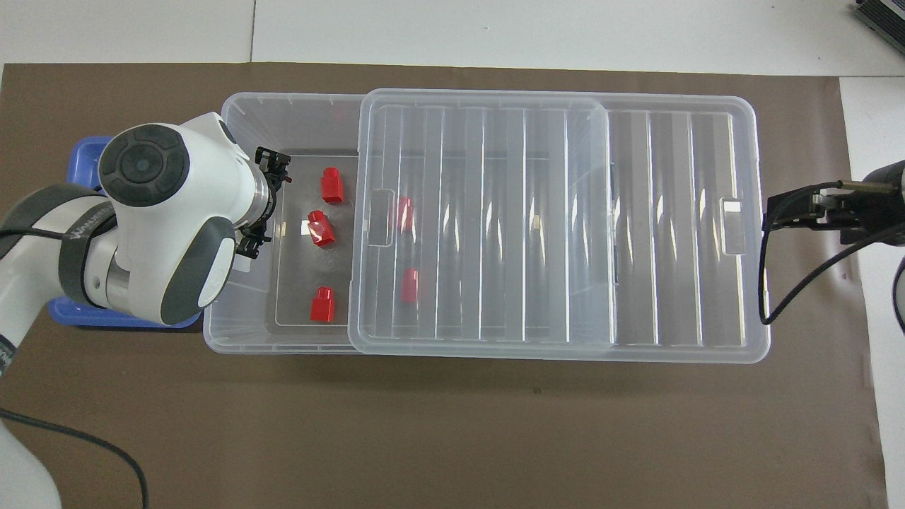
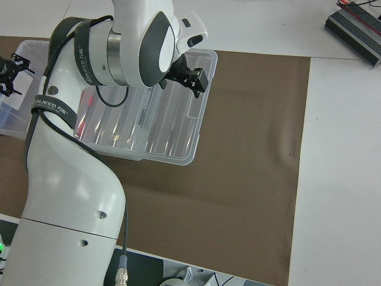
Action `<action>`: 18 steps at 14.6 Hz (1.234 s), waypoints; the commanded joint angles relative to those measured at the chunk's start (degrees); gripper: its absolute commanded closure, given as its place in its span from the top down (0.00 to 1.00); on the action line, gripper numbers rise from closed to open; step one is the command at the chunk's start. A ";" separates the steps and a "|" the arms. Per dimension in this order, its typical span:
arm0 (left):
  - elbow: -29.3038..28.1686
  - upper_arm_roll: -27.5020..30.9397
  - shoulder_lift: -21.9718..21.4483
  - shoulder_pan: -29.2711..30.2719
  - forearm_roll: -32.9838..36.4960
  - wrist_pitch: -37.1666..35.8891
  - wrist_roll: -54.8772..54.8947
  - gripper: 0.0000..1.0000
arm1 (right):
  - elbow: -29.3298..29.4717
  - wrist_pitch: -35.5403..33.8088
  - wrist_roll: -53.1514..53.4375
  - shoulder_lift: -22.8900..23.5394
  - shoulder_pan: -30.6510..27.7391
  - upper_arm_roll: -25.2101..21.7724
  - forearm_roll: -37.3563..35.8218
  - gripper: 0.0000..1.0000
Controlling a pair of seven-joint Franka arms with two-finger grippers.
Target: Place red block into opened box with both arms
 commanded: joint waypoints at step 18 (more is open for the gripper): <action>12.46 -0.06 -9.69 17.36 -1.75 -34.81 90.45 1.00 | -1.38 -0.29 -0.31 -1.39 -0.52 0.38 0.99 1.00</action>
